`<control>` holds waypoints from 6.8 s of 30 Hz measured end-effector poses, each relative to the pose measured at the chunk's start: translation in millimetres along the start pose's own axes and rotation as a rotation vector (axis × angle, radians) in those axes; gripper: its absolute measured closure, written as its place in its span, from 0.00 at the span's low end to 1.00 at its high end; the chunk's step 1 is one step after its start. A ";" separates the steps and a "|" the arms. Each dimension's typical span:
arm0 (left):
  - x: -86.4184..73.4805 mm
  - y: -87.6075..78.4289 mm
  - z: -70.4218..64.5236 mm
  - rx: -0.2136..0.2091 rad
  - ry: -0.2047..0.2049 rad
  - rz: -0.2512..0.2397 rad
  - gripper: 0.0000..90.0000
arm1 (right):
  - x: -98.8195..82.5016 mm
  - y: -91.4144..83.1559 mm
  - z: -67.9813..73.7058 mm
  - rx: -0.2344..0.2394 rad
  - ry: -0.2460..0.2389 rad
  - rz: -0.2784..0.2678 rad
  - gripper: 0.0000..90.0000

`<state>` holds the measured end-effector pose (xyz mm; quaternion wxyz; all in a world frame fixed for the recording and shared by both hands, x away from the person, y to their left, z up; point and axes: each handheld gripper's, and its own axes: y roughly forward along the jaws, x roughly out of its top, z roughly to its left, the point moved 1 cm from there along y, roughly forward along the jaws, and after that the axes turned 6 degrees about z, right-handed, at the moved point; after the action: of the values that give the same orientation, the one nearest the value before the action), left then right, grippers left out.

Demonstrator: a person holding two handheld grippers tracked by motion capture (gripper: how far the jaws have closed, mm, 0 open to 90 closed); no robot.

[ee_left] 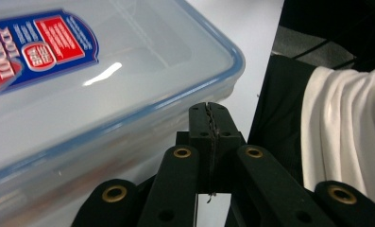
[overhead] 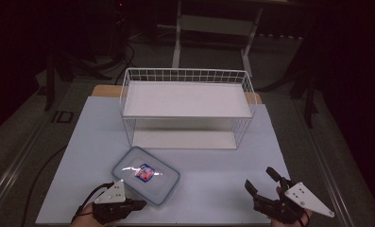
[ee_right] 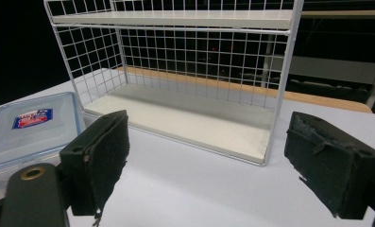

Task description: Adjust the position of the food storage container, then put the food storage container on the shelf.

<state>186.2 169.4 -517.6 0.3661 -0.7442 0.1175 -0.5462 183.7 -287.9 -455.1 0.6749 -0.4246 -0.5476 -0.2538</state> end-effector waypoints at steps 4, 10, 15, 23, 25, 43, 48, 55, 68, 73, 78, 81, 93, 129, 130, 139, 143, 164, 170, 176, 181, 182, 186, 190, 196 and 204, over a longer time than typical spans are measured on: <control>2.8 3.2 1.9 0.009 0.005 -0.004 0.99 | -0.4 -0.8 -0.4 -0.003 0.004 0.004 0.16; 10.7 10.7 2.6 0.027 0.010 -0.002 0.99 | -0.4 -3.3 -1.3 -0.005 0.002 -0.003 0.17; 17.4 17.3 3.3 0.028 0.009 0.000 0.99 | -0.5 -3.5 -1.3 -0.004 0.001 -0.002 0.17; 26.1 25.3 7.2 0.025 -0.003 -0.014 0.99 | -0.6 -3.6 -1.1 -0.001 0.001 -0.002 0.17; 28.4 27.4 7.8 0.015 -0.006 -0.022 0.99 | -0.6 -3.6 -0.9 -0.002 -0.001 -0.001 0.17; -12.9 -57.8 67.2 0.256 -0.166 -0.128 0.99 | -0.2 -2.8 1.9 0.000 -0.006 0.001 0.17; -30.5 -56.7 88.1 0.293 -0.238 -0.130 0.99 | -0.5 -2.9 1.6 0.002 -0.006 0.000 0.17; -36.5 -40.1 102.8 0.282 -0.259 -0.064 0.99 | -0.8 -2.3 1.8 0.005 -0.003 0.004 0.17; -33.4 -37.6 92.8 0.255 -0.236 -0.054 0.99 | -0.8 -3.1 1.9 0.008 -0.006 0.002 0.17; -30.2 -32.1 83.4 0.211 -0.222 -0.047 0.99 | -0.8 -2.4 2.8 0.010 -0.008 0.004 0.17; -25.5 -23.7 73.2 0.165 -0.197 -0.038 0.99 | -0.7 -2.6 3.0 0.009 -0.008 0.003 0.17; -21.4 -17.2 67.8 0.137 -0.176 -0.028 0.99 | -0.6 -2.4 3.3 0.010 -0.009 0.003 0.17; -14.9 -5.5 71.4 0.128 -0.170 -0.007 0.99 | -0.6 -2.8 2.6 0.010 -0.009 0.003 0.17; 26.0 14.0 72.6 0.093 -0.139 -0.051 0.99 | -2.2 0.3 3.3 0.019 -0.017 0.018 0.17; 27.0 15.3 72.0 0.090 -0.134 -0.050 0.99 | -2.2 0.5 3.3 0.019 -0.017 0.018 0.17; 36.0 25.9 68.0 0.071 -0.111 -0.033 0.99 | -1.9 1.7 4.4 0.020 -0.023 0.020 0.17; 37.8 28.1 67.4 0.069 -0.108 -0.029 0.99 | -2.1 1.8 4.1 0.019 -0.027 0.022 0.17; 62.8 15.4 51.6 0.026 -0.120 -0.095 0.62 | 0.1 11.7 9.7 0.056 -0.093 0.058 0.16; 69.7 5.8 46.7 -0.029 -0.167 -0.170 0.23 | 3.0 21.7 15.8 0.108 -0.135 0.081 0.15; 72.4 -2.2 46.1 -0.054 -0.185 -0.213 0.04 | 8.4 27.6 15.1 0.119 -0.142 0.103 0.15; 74.0 -4.6 48.3 -0.038 -0.218 -0.243 0.02 | 16.7 36.4 13.6 0.142 -0.137 0.143 0.15; 74.0 -2.6 50.2 -0.031 -0.248 -0.238 0.02 | 18.0 38.0 13.6 0.144 -0.128 0.156 0.15; 73.6 -1.2 55.8 -0.017 -0.310 -0.235 0.02 | 23.9 48.4 13.2 0.181 -0.103 0.197 0.16; 74.6 -0.1 60.2 -0.022 -0.365 -0.243 0.02 | 28.4 59.9 8.9 0.230 -0.043 0.242 0.15; 75.3 8.2 67.7 -0.084 -0.462 -0.226 0.03 | 32.4 77.8 -1.2 0.281 0.051 0.347 0.12; 67.6 36.7 82.5 -0.166 -0.701 -0.096 0.04 | 20.3 106.2 -16.0 0.356 0.294 0.526 0.14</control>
<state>294.0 139.1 -504.3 0.2965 -0.9181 -0.0064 -0.2629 283.4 -244.8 -467.7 0.8523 -0.3858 -0.3520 -0.0302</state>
